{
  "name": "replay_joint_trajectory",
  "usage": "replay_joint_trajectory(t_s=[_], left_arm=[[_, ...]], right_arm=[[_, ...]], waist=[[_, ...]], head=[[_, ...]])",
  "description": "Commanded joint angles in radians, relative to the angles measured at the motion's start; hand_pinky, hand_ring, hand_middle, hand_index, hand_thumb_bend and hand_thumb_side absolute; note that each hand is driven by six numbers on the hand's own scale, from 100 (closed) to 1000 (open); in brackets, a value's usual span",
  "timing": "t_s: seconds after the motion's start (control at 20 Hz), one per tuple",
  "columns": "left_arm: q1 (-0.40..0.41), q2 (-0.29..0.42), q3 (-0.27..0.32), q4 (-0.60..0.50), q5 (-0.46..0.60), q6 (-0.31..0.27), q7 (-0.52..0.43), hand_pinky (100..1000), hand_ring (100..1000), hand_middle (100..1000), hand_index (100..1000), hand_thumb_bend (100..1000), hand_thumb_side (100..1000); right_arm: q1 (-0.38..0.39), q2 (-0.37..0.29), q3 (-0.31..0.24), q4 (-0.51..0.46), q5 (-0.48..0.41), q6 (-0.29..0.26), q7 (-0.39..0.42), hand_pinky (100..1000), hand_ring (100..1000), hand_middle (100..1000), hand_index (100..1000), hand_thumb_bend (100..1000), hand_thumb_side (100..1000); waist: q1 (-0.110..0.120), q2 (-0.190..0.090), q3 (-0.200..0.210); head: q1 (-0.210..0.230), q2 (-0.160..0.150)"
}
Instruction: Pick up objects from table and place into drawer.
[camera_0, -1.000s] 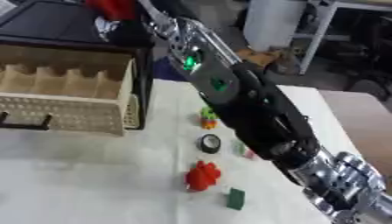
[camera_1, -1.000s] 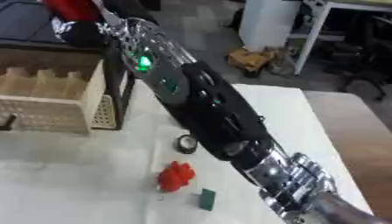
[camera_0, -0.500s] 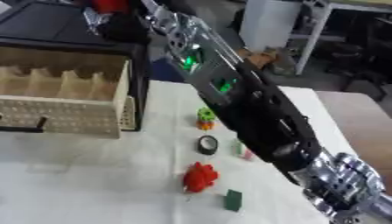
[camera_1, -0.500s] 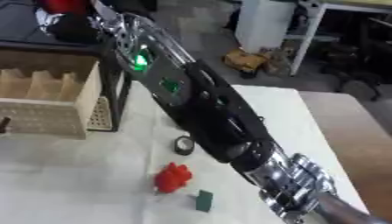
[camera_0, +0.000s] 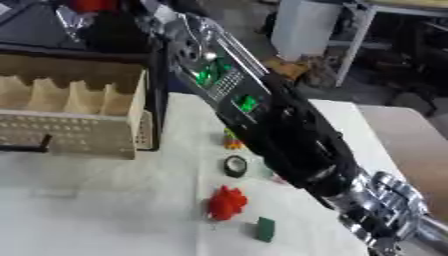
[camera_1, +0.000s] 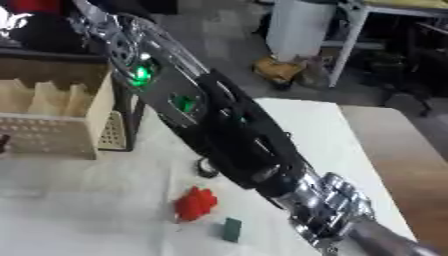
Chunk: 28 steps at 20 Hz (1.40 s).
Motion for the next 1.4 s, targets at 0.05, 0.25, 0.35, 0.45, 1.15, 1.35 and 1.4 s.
replay_joint_trajectory(t_s=[0.05, 0.25, 0.35, 0.45, 1.15, 1.35, 1.4], left_arm=[[-0.012, 0.003, 0.015, -0.013, -0.005, -0.015, 0.023, 576, 546, 607, 769, 100, 1000], [-0.013, 0.002, 0.016, -0.013, -0.006, -0.026, 0.05, 567, 540, 602, 761, 100, 1000], [-0.013, 0.002, 0.015, -0.013, -0.007, -0.025, 0.056, 568, 540, 603, 760, 100, 1000], [-0.012, 0.001, 0.014, -0.013, -0.006, -0.022, 0.057, 570, 540, 603, 758, 100, 1000], [-0.013, -0.001, 0.016, -0.013, -0.012, -0.011, 0.07, 563, 530, 590, 741, 100, 1000], [-0.015, -0.002, 0.015, -0.013, -0.011, -0.015, 0.074, 564, 531, 589, 741, 100, 1000], [-0.016, -0.003, 0.015, -0.013, -0.01, -0.015, 0.074, 564, 532, 590, 742, 100, 1000]], right_arm=[[-0.009, 0.001, -0.009, -0.005, -0.005, -0.002, -0.017, 389, 518, 435, 611, 100, 477], [-0.001, 0.009, -0.01, 0.013, -0.001, -0.007, -0.026, 390, 517, 435, 611, 100, 474], [0.0, 0.011, -0.01, 0.02, 0.004, -0.009, -0.029, 391, 518, 436, 612, 100, 475], [0.002, 0.01, -0.009, 0.027, 0.014, -0.011, -0.031, 393, 520, 438, 614, 100, 476], [0.017, 0.024, -0.025, 0.177, 0.076, -0.059, -0.021, 480, 577, 480, 673, 100, 527], [0.018, 0.025, -0.017, 0.186, 0.072, -0.083, 0.038, 554, 631, 534, 743, 100, 591], [0.018, 0.025, -0.016, 0.186, 0.077, -0.086, 0.054, 587, 665, 571, 781, 100, 667]], waist=[[0.009, -0.02, 0.006], [0.01, -0.02, 0.01], [0.01, -0.02, 0.01], [0.01, -0.019, 0.01], [0.008, -0.013, 0.015], [0.007, -0.012, 0.017], [0.006, -0.011, 0.018]], head=[[-0.013, -0.013], [-0.022, -0.014], [-0.024, -0.015], [-0.026, -0.015], [-0.04, -0.023], [-0.039, -0.023], [-0.039, -0.023]])
